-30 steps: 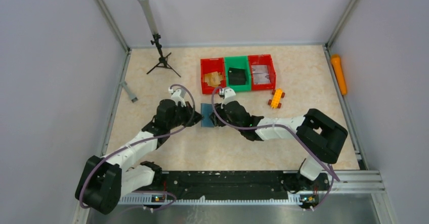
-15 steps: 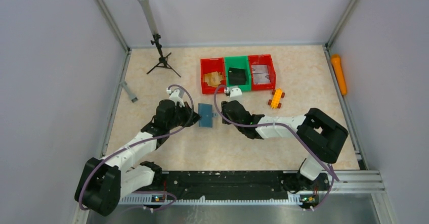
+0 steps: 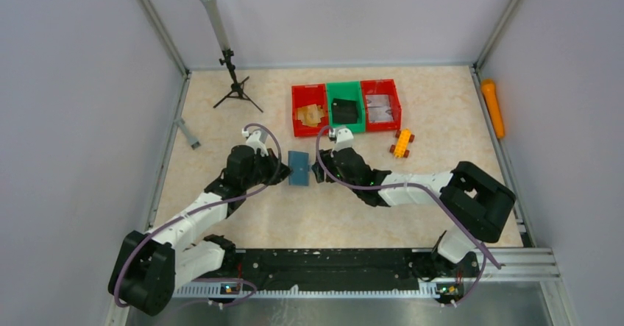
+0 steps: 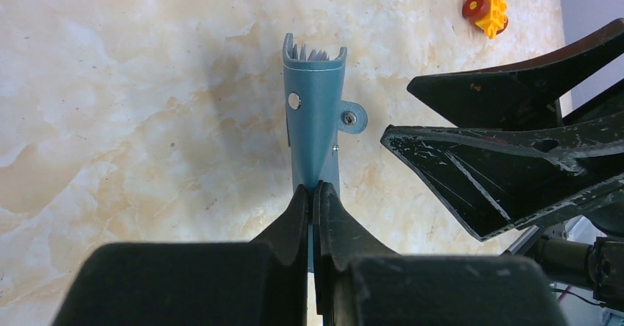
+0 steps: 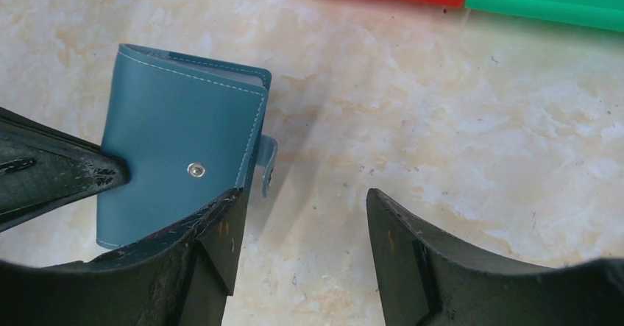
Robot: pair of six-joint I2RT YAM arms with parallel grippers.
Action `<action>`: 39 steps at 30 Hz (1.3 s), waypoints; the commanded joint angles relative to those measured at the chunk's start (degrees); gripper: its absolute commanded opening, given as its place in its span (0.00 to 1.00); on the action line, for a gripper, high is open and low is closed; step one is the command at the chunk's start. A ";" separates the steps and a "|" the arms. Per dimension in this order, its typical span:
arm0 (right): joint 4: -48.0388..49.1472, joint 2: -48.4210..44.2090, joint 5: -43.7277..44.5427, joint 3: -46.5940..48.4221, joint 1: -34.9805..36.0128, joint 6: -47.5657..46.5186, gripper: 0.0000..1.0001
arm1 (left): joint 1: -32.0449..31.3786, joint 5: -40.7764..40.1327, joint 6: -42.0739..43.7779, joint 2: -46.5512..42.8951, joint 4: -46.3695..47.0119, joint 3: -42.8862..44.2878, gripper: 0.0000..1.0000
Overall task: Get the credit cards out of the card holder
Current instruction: Open the card holder at the center of the board.
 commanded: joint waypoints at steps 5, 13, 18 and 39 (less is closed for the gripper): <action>4.49 -0.56 -3.93 0.68 -0.36 -1.15 0.62 | 0.00 1.95 -0.08 -1.98 3.42 0.37 0.00; 1.57 1.76 -3.61 2.83 -0.51 0.01 0.55 | 0.00 2.50 -0.13 -3.36 4.51 -0.36 0.00; 1.15 3.07 -4.51 3.69 -0.78 0.41 0.50 | 0.02 2.92 -0.08 -3.15 4.75 -0.35 0.00; 0.57 2.99 -5.40 4.42 -1.03 -0.88 0.15 | 0.00 6.77 -0.57 -0.57 6.41 0.18 0.00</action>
